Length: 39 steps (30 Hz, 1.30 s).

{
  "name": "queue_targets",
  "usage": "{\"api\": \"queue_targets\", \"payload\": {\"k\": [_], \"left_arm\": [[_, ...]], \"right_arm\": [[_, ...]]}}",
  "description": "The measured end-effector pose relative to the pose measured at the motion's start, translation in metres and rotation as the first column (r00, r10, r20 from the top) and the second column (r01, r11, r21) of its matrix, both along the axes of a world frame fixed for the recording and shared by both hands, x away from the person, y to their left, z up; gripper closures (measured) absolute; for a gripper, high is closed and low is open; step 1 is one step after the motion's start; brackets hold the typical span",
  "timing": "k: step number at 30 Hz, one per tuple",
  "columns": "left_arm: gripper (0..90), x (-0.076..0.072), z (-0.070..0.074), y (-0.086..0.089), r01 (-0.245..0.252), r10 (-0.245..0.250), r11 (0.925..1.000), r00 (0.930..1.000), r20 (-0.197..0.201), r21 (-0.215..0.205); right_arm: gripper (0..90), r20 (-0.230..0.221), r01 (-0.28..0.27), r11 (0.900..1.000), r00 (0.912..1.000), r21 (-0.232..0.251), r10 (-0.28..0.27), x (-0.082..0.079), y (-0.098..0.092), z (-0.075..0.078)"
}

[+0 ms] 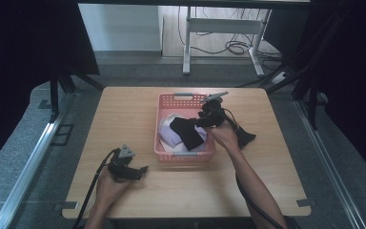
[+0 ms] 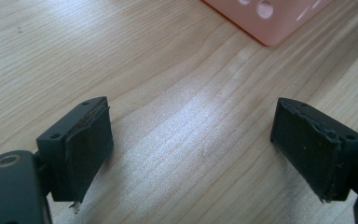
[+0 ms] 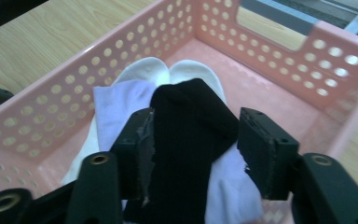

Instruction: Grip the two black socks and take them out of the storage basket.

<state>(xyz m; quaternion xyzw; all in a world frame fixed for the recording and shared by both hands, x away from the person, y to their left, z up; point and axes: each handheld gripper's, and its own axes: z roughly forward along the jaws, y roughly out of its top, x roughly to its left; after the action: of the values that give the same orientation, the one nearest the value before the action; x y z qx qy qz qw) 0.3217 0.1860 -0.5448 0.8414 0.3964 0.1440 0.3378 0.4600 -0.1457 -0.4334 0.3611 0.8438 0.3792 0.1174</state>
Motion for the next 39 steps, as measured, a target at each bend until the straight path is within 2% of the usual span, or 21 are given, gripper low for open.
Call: {"api": "queue_targets", "payload": {"k": [6,13,19,23,25,27,29,33,36,39], "left_arm": [[12.6,0.000,0.000,0.000,0.000,0.000,1.0000,1.0000,0.002,0.001],[12.6,0.000,0.000,0.000,0.001,-0.001,1.0000,1.0000,0.002,0.001],[12.6,0.000,0.000,0.000,0.000,0.000,1.0000,1.0000,0.001,-0.001],[12.6,0.000,0.000,0.000,0.001,-0.001,1.0000,1.0000,0.001,0.002],[12.6,0.000,0.000,0.000,0.001,-0.001,1.0000,1.0000,0.001,0.002],[12.6,0.000,0.000,0.000,0.000,0.000,1.0000,1.0000,0.001,-0.001],[12.6,0.000,0.000,0.000,0.000,0.000,1.0000,1.0000,0.001,-0.001],[12.6,0.000,0.000,0.000,0.000,0.000,1.0000,1.0000,0.002,0.000],[12.6,0.000,0.000,0.000,0.000,0.000,1.0000,1.0000,0.001,0.000],[12.6,0.000,0.000,0.000,0.000,0.000,1.0000,1.0000,0.001,0.000]], "right_arm": [[52.9,-0.017,-0.018,1.000,0.9997,-0.008,0.018,0.010,0.020,-0.010],[58.2,-0.049,-0.028,0.999,0.9985,-0.042,0.026,0.023,0.043,-0.027],[60.2,-0.073,-0.002,0.996,0.9973,-0.086,-0.005,0.035,0.055,-0.046],[61.1,-0.081,0.016,0.992,0.9964,-0.122,-0.026,0.041,0.061,-0.053],[61.0,-0.090,0.024,0.992,0.9953,-0.124,-0.035,0.044,0.063,-0.055],[61.0,-0.086,0.028,0.988,0.9954,-0.150,-0.042,0.045,0.067,-0.058],[61.5,-0.097,0.038,0.987,0.9939,-0.157,-0.053,0.047,0.069,-0.061],[62.7,-0.120,0.049,0.978,0.9899,-0.205,-0.075,0.050,0.073,-0.071],[70.7,-0.115,0.042,0.974,0.9909,-0.223,-0.069,0.049,0.073,-0.071],[81.7,-0.136,0.044,0.970,0.9876,-0.241,-0.079,0.048,0.074,-0.071]]}}
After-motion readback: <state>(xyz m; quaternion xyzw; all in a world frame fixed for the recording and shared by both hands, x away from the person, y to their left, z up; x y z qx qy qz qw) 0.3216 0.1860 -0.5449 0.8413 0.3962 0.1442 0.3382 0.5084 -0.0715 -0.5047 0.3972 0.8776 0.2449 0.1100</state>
